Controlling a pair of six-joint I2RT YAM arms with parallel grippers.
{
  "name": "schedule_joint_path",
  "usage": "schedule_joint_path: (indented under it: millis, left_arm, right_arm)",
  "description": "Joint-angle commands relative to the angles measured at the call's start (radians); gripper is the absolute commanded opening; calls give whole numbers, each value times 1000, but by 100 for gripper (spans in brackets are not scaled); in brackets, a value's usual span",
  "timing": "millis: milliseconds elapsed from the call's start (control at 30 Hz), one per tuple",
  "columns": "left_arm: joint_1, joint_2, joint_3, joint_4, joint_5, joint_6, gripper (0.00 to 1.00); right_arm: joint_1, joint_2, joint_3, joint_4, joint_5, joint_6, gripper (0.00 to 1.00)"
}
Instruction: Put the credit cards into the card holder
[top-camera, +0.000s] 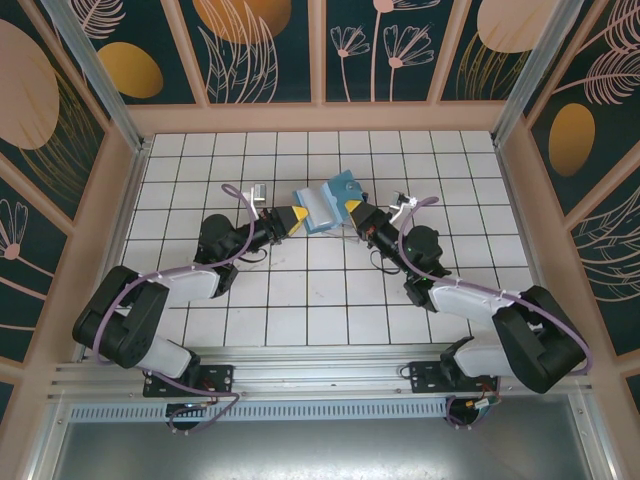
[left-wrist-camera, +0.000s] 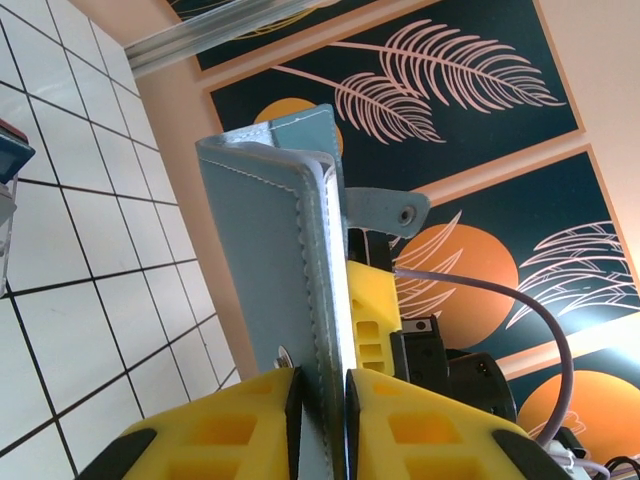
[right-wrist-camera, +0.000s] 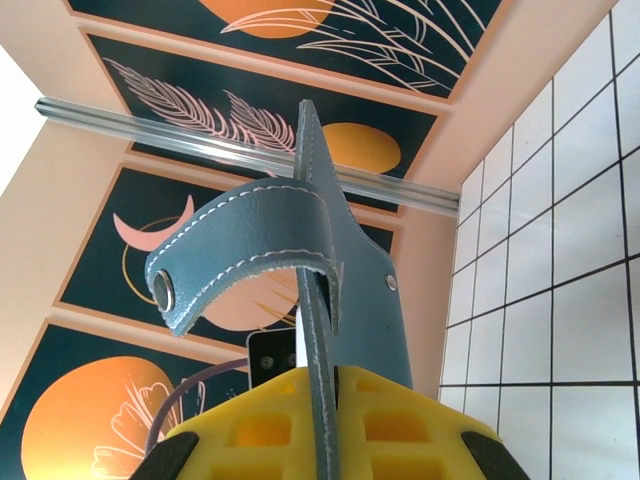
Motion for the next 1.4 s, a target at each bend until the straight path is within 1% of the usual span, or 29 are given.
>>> schedule_joint_path:
  millis: [0,33,67,233,333,367,400,467,500,533,567,600,633,700,767,800,867,933,1000,1067,1167,1267,1300,1367]
  left_arm:
    - [0,-35,15,18,10,30,23]
    - [0,-37,14,18,10,31,22]
    - [0,-39,15,17,13,35,18]
    - [0,-45,22,-4,15,53,7]
    - [0,-56,46,-82,14,98,1]
    - [0,-64,64,-146,16,130,0]
    - [0,-82,95,-263,13,183,0]
    - [0,-121,184,-546,-23,343,0]
    - [0,-145,238,-725,-64,444,0]
    - [0,-162,287,-888,-113,528,0]
    - [0,-177,345,-1051,-167,615,0]
    - [1,-179,403,-1198,-216,686,0]
    - [0,-169,464,-1310,-253,746,0]
    - [1,-126,581,-1562,-309,844,0]
    - [0,-70,663,-1736,-323,907,0]
    - [0,-43,692,-1812,-332,931,0]
    - [-3,-1,724,-1922,-363,968,0]
    - [-8,27,740,-1991,-397,990,0]
    - [-17,57,758,-2057,-419,1003,0]
    - [-32,82,773,-2065,-436,1005,0]
    - [-58,119,786,-2062,-450,990,0]
    - [-77,159,788,-2023,-419,980,0]
    - [-83,168,787,-2009,-408,978,0]
    - [-85,170,778,-1983,-381,975,0]
  right_arm:
    - [-5,5,-17,81,19,21,0]
    - [-6,5,-19,86,19,24,0]
    - [-7,6,-19,88,17,25,1]
    - [1,13,-2,75,1,19,1]
    - [13,6,24,-9,-5,-13,3]
    - [18,2,38,-59,-11,-36,4]
    - [20,1,57,-133,-25,-60,7]
    - [21,-7,70,-267,-37,-100,19]
    - [20,-19,62,-323,-32,-112,31]
    - [17,-30,52,-368,-32,-123,40]
    - [12,-44,44,-423,-37,-143,48]
    - [6,-56,36,-469,-37,-159,53]
    - [-4,-73,22,-509,-36,-175,55]
    - [-27,-103,1,-590,-41,-214,57]
    - [-44,-128,-7,-656,-54,-255,58]
    - [-73,-141,0,-702,-57,-284,58]
    - [-97,-161,28,-777,-63,-349,58]
    - [-99,-162,92,-863,-59,-435,58]
    - [-68,-130,190,-962,-44,-538,58]
    - [-41,-73,263,-992,-90,-602,58]
    - [29,40,318,-927,-187,-618,58]
    - [73,161,325,-794,-273,-556,58]
    - [86,208,331,-756,-291,-533,58]
    - [99,267,349,-753,-273,-529,58]
